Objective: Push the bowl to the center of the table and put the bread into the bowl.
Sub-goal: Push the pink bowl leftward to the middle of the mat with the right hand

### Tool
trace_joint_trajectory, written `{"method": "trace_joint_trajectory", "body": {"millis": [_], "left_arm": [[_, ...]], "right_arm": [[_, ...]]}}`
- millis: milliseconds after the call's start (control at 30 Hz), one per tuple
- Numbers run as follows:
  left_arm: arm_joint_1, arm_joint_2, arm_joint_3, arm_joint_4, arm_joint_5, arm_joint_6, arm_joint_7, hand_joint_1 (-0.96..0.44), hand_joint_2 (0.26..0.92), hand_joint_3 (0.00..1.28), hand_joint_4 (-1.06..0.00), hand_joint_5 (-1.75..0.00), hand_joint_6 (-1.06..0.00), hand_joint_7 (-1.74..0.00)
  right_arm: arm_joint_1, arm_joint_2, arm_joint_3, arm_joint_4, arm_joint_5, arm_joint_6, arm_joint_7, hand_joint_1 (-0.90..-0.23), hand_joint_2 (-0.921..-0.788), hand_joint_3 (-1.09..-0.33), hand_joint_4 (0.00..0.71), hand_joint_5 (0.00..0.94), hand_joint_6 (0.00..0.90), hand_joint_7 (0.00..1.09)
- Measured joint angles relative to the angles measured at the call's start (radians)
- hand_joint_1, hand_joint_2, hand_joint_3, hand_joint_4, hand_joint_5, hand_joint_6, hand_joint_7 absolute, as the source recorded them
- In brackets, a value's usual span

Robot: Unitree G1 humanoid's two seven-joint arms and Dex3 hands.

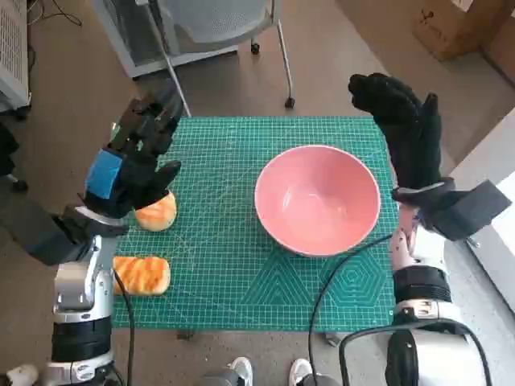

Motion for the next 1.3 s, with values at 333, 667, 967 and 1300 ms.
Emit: {"method": "trace_joint_trajectory", "body": {"millis": [333,667,967,1300], "left_arm": [[0.000,0.000,0.005,0.000,-0.003,-0.004,-0.004,-0.61,0.921,0.38,-0.04,0.00,0.00,-0.36],[0.000,0.000,0.007,-0.004,-0.006,-0.004,-0.006,-0.59,0.921,0.38,-0.04,0.00,0.00,-0.36],[0.000,0.000,0.007,-0.003,-0.006,-0.004,-0.007,-0.59,0.921,0.38,-0.04,0.00,0.00,-0.36],[0.000,0.000,0.012,0.005,-0.006,-0.008,-0.007,-0.59,0.921,0.37,-0.05,0.00,0.00,-0.37]], "right_arm": [[0.000,0.000,0.000,0.000,0.000,0.000,0.009,-0.648,-0.921,-0.689,0.132,0.000,0.269,0.00],[0.000,0.000,-0.006,-0.004,0.009,0.003,0.019,-0.647,-0.921,-0.690,0.130,0.000,0.266,0.00],[-0.002,-0.013,-0.018,0.016,0.008,0.009,0.017,-0.648,-0.921,-0.696,0.124,0.000,0.263,0.00],[-0.013,-0.085,-0.031,0.149,-0.036,0.013,-0.083,-0.634,-0.921,-0.759,0.081,0.000,0.250,0.00]]}}
